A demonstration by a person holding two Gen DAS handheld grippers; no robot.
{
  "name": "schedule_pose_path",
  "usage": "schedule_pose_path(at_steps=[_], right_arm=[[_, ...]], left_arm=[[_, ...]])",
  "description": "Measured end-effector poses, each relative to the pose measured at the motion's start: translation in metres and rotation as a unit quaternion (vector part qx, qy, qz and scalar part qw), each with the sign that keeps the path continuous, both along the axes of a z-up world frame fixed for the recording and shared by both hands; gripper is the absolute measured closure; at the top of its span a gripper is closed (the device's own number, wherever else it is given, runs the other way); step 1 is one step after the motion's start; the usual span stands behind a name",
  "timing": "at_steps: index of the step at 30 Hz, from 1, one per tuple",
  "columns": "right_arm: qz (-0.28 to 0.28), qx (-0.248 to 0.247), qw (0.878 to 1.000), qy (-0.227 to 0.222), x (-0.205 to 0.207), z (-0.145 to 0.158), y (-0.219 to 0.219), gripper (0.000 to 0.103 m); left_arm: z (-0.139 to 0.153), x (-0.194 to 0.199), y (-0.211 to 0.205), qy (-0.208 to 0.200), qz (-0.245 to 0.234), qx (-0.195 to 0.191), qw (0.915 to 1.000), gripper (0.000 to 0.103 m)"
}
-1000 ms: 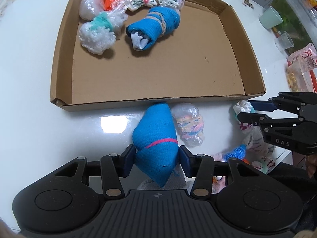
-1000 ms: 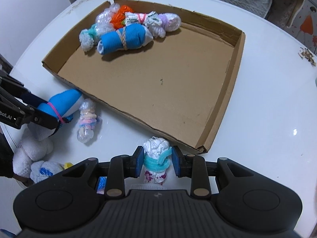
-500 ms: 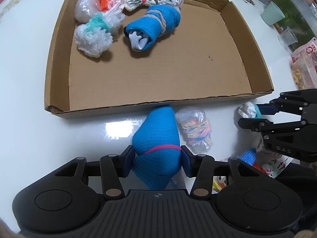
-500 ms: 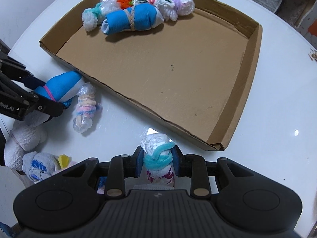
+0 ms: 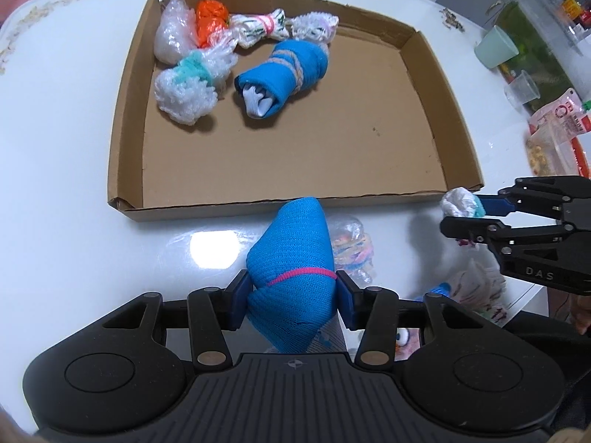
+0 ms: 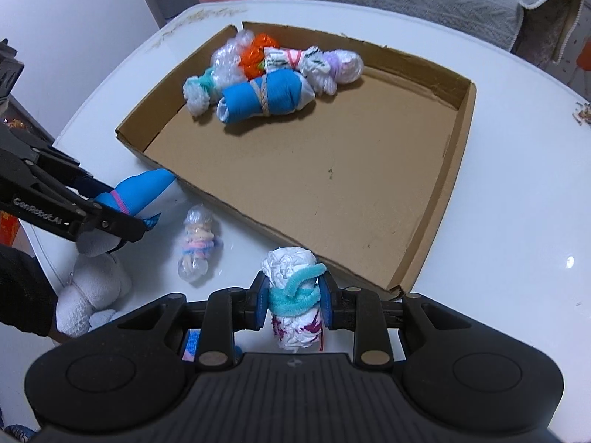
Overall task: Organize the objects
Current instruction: 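Lift both held bundles and carry them toward the cardboard box, then lower both held bundles into the box beside the blue rope-tied sock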
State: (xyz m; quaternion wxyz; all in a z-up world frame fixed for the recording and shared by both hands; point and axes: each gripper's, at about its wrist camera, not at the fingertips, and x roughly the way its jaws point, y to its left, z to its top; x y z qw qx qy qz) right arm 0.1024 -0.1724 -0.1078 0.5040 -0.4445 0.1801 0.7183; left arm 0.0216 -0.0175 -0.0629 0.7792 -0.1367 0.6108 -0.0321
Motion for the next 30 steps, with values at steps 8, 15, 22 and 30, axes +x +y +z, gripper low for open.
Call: schedule_pose_path(at_steps=[8, 15, 22, 30], right_arm=[[-0.016, 0.016, 1.000, 0.007, -0.002, 0.007, -0.002, 0.078], [-0.026, 0.034, 0.999, 0.018, -0.004, 0.015, -0.004, 0.078], [-0.041, 0.060, 0.997, 0.036, 0.000, 0.027, -0.007, 0.078], [-0.062, 0.104, 0.991, 0.057, -0.001, 0.044, -0.006, 0.078]], left_arm=[[0.016, -0.006, 0.006, -0.012, 0.005, -0.013, 0.9998, 0.049], [0.029, -0.004, 0.007, -0.030, 0.001, -0.003, 0.9995, 0.049], [0.051, 0.003, 0.015, -0.061, 0.007, 0.007, 0.9981, 0.049], [0.078, 0.018, 0.033, -0.099, 0.017, 0.023, 0.9946, 0.049]])
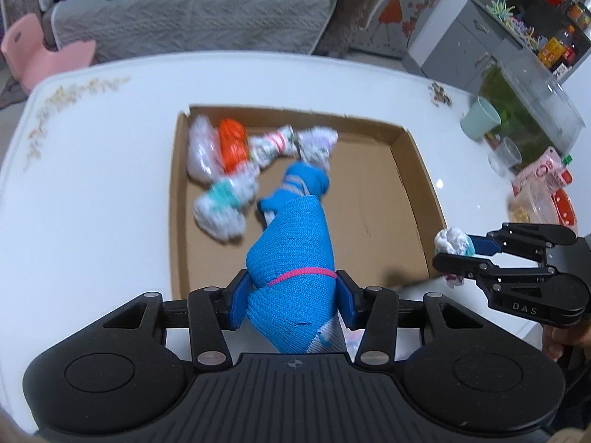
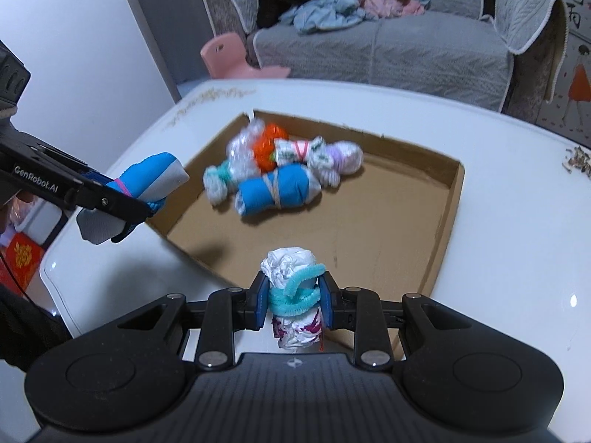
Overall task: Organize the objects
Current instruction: 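Lower both held bundles into the box beside the blue rope-tied sock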
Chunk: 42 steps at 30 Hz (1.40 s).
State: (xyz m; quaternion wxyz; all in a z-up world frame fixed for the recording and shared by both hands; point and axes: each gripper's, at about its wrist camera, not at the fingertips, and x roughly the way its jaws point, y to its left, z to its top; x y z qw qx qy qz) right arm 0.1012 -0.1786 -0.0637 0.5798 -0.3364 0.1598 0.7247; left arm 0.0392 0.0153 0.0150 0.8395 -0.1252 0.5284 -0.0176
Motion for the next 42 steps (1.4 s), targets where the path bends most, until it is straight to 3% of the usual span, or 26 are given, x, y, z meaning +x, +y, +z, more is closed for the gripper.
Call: schedule_pose_path(at_steps=[6, 17, 25, 33, 37, 42], right_arm=[[-0.005, 0.019, 0.999, 0.031, -0.013, 0.013, 0.016, 0.077], [-0.019, 0.010, 0.998, 0.059, -0.028, 0.008, 0.048, 0.077], [-0.029, -0.013, 0.999, 0.036, -0.033, -0.008, 0.055, 0.077], [-0.033, -0.032, 0.998, 0.032, -0.039, -0.020, 0.058, 0.077], [-0.041, -0.043, 0.998, 0.027, -0.045, -0.029, 0.068, 0.077], [-0.051, -0.044, 0.997, 0.034, -0.055, -0.033, 0.085, 0.077]], left_arm=[[0.005, 0.012, 0.004, -0.019, 0.001, 0.002, 0.9998, 0.049], [-0.023, 0.024, 0.009, -0.004, 0.003, 0.016, 0.9999, 0.049], [-0.032, 0.026, 0.010, 0.004, -0.023, 0.044, 0.9988, 0.049], [-0.061, 0.025, 0.006, 0.028, -0.047, 0.070, 0.9960, 0.049], [-0.069, 0.028, 0.002, 0.017, -0.057, 0.113, 0.9918, 0.049], [-0.079, 0.035, 0.002, 0.012, -0.058, 0.123, 0.9907, 0.048]])
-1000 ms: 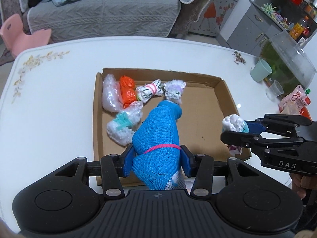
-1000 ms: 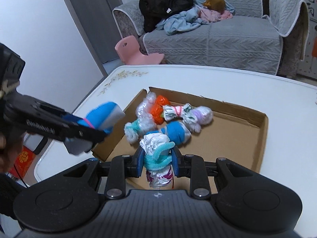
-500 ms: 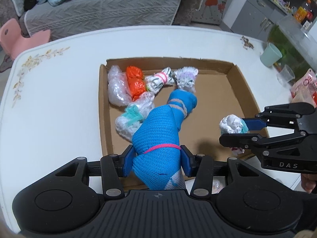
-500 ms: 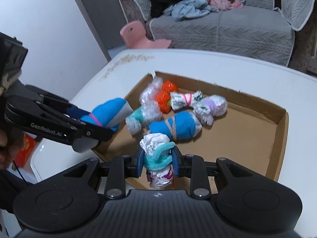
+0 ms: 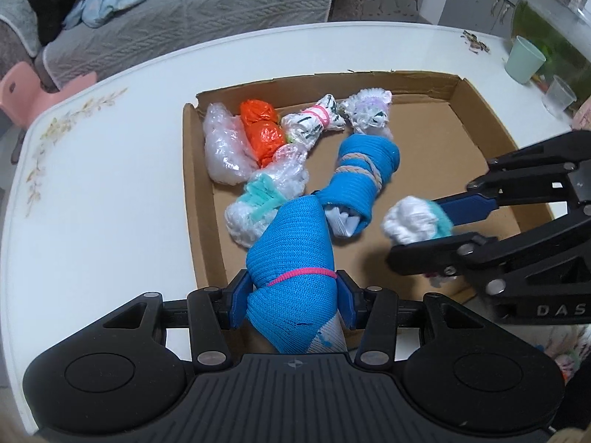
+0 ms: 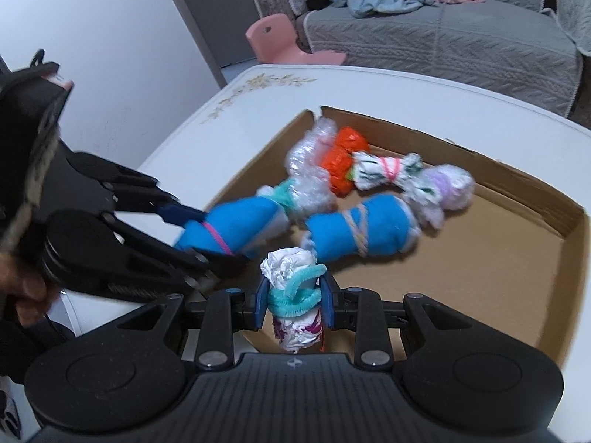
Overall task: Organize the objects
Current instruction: 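Lower both held bundles into the box beside the blue rope-tied sock, then open both tools to release the bundles in the box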
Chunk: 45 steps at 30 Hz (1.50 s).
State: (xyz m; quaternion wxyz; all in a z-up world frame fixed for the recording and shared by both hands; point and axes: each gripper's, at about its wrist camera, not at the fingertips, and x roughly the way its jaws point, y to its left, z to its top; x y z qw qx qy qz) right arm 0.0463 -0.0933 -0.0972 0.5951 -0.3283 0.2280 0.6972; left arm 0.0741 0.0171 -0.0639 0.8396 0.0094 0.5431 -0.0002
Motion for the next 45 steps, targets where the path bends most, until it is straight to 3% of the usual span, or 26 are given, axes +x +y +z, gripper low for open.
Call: schedule_pose_path(at_steps=[12, 23, 28, 33, 45], right_arm=[[-0.044, -0.027, 0.999, -0.011, -0.001, -0.016, 0.018, 0.076], [-0.072, -0.041, 0.996, -0.023, -0.001, -0.023, 0.020, 0.076], [-0.075, -0.040, 0.996, -0.024, -0.002, -0.023, 0.019, 0.076], [-0.090, -0.041, 0.995, -0.023, -0.001, -0.023, 0.020, 0.076], [-0.119, -0.047, 0.991, -0.030, -0.010, -0.029, 0.028, 0.075]], left_arm=[[-0.020, 0.005, 0.001, 0.006, -0.012, 0.023, 0.9996, 0.048], [-0.018, 0.004, -0.004, 0.014, -0.029, 0.035, 0.9989, 0.047], [-0.016, 0.003, -0.006, 0.028, -0.037, 0.040, 0.9981, 0.043], [-0.011, -0.001, -0.010, 0.032, -0.053, 0.044, 0.9971, 0.033], [0.000, -0.008, -0.019, 0.051, -0.077, 0.060, 0.9940, 0.030]])
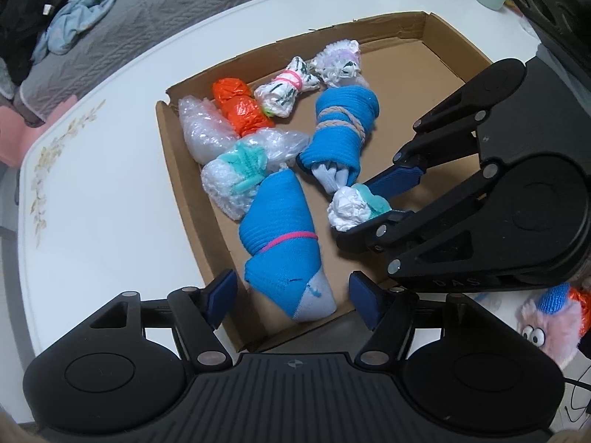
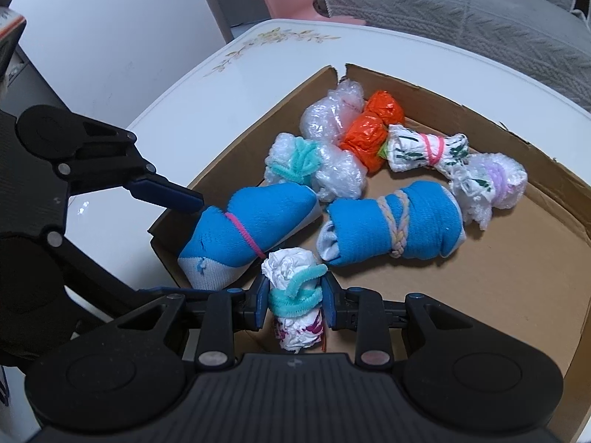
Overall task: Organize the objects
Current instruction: 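Open both tools to release the bundles in the box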
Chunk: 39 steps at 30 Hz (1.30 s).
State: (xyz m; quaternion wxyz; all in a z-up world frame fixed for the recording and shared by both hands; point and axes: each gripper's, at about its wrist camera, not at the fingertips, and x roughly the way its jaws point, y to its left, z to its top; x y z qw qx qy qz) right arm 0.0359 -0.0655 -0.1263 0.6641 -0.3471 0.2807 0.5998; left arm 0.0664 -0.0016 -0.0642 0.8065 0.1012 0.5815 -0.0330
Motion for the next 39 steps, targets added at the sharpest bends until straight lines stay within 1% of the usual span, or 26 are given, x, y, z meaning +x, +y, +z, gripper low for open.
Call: schedule_pose_path(at_steps=[2, 4, 5, 6, 11, 12, 15, 22, 39], right_arm=[[-0.002, 0.000, 1.000, 0.000, -0.001, 0.000, 0.001, 0.075], [-0.002, 0.001, 1.000, 0.001, -0.002, 0.001, 0.001, 0.075], [-0.004, 0.002, 1.000, 0.000, -0.002, 0.001, 0.001, 0.075], [-0.012, 0.003, 1.000, 0.000, -0.002, 0.002, 0.001, 0.075], [-0.022, -0.005, 1.000, -0.006, -0.004, -0.002, 0.003, 0.073], [-0.039, -0.004, 0.999, -0.006, -0.005, -0.002, 0.003, 0.073], [-0.049, -0.005, 0.999, -0.012, -0.005, -0.001, 0.002, 0.072], [-0.074, -0.014, 0.997, -0.014, 0.001, 0.003, -0.003, 0.061], [-0.133, -0.011, 0.991, -0.014, 0.001, 0.007, -0.005, 0.060]], left_arm=[[0.003, -0.001, 0.000, 0.002, 0.000, -0.001, 1.0000, 0.030], [0.005, -0.001, 0.001, 0.002, 0.001, -0.002, 1.0000, 0.026], [0.006, 0.000, 0.002, 0.002, 0.001, -0.001, 1.0000, 0.023], [0.006, 0.000, 0.002, 0.003, 0.001, 0.000, 1.0000, 0.021], [0.007, -0.001, 0.003, 0.004, 0.002, -0.002, 1.0000, 0.020], [0.007, -0.001, 0.003, 0.005, 0.002, -0.003, 1.0000, 0.019], [0.007, -0.001, 0.003, 0.005, 0.002, -0.007, 1.0000, 0.018], [0.013, -0.001, 0.000, 0.004, -0.003, -0.010, 0.9999, 0.017], [0.016, 0.000, 0.001, 0.003, -0.001, -0.015, 0.9999, 0.017]])
